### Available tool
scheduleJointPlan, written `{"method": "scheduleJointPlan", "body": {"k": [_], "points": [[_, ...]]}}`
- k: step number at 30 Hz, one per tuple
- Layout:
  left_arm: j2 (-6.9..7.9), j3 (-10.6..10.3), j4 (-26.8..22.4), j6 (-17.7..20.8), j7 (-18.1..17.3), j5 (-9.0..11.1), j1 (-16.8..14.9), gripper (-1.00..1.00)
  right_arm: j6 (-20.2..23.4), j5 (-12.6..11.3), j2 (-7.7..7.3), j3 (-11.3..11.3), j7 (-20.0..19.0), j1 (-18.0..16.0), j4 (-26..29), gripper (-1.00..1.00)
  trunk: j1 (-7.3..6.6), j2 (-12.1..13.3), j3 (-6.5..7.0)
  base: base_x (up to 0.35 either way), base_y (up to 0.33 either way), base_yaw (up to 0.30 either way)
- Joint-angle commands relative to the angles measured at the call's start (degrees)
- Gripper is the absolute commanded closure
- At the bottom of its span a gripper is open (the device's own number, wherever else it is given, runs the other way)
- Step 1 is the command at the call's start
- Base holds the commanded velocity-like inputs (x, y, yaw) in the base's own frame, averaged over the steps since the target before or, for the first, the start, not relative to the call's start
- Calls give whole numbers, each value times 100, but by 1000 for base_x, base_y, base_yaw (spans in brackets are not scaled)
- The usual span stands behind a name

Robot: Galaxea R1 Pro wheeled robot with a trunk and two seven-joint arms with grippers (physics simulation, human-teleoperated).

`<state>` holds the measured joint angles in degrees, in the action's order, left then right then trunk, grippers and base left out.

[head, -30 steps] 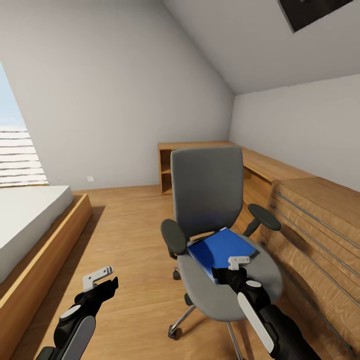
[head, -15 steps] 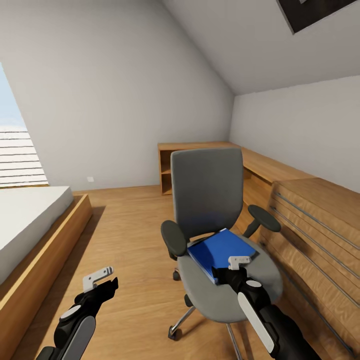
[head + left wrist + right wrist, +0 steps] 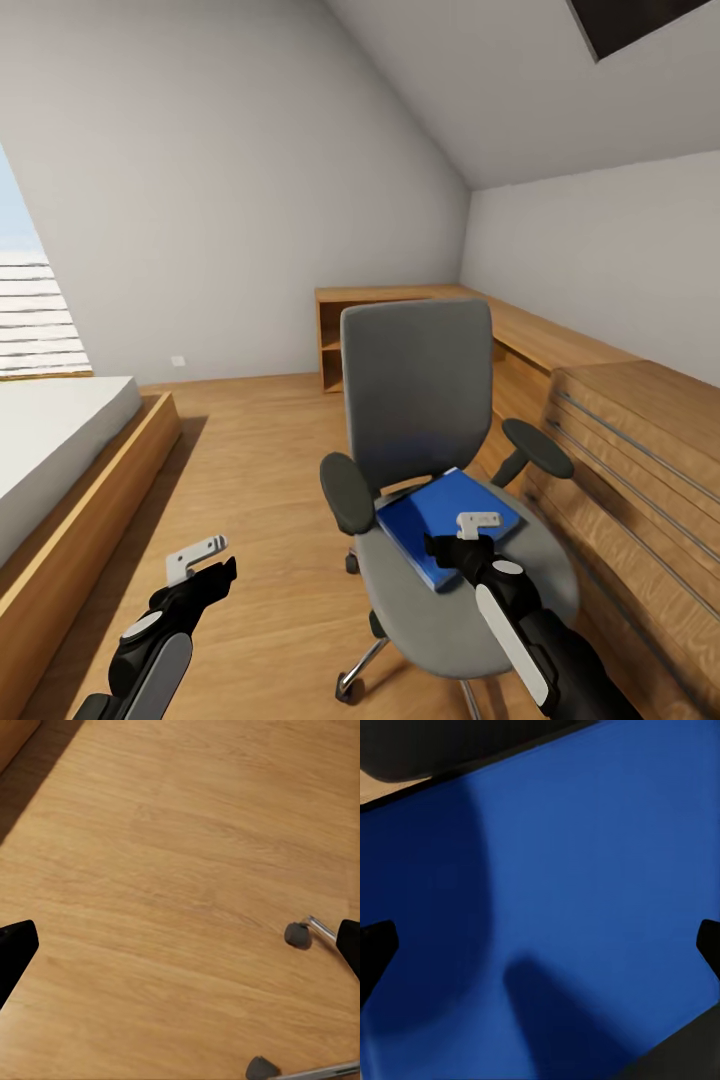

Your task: In the bedroom, organize the workspace by keeping the computer under the desk, ensuring the monitor is on the desk, placing the keyboard on the desk next to the monitor, placing the mouse on the desk next to the keyboard, moving the folder from the swivel chair onto the desk next to the mouse, stacking the notebook on top of the folder with the pen on top of the notebook, and positioning the swivel chair next to the desk.

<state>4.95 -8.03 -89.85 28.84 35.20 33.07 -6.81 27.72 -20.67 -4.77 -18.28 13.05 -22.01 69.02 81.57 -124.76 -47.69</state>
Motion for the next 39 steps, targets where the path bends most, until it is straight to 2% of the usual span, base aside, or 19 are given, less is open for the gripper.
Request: {"method": "scheduleJointPlan", "body": {"k": [1,23,39], "points": [[6,-14,-7,7,58,51,-5,-100,14,-60,-7,-19,57,-5,8,-100,0,-3,-6,48,0,0],[6,-69,-6,8,49,50,-5,-100,14,-60,-7,-26,57,-5,1,-100,0,-3,-6,106,0,0],[6,-84,-6,8,50,51,-5,-100,14,-60,-7,-26,57,-5,6,-100,0,-3,-6,12,0,0]]}}
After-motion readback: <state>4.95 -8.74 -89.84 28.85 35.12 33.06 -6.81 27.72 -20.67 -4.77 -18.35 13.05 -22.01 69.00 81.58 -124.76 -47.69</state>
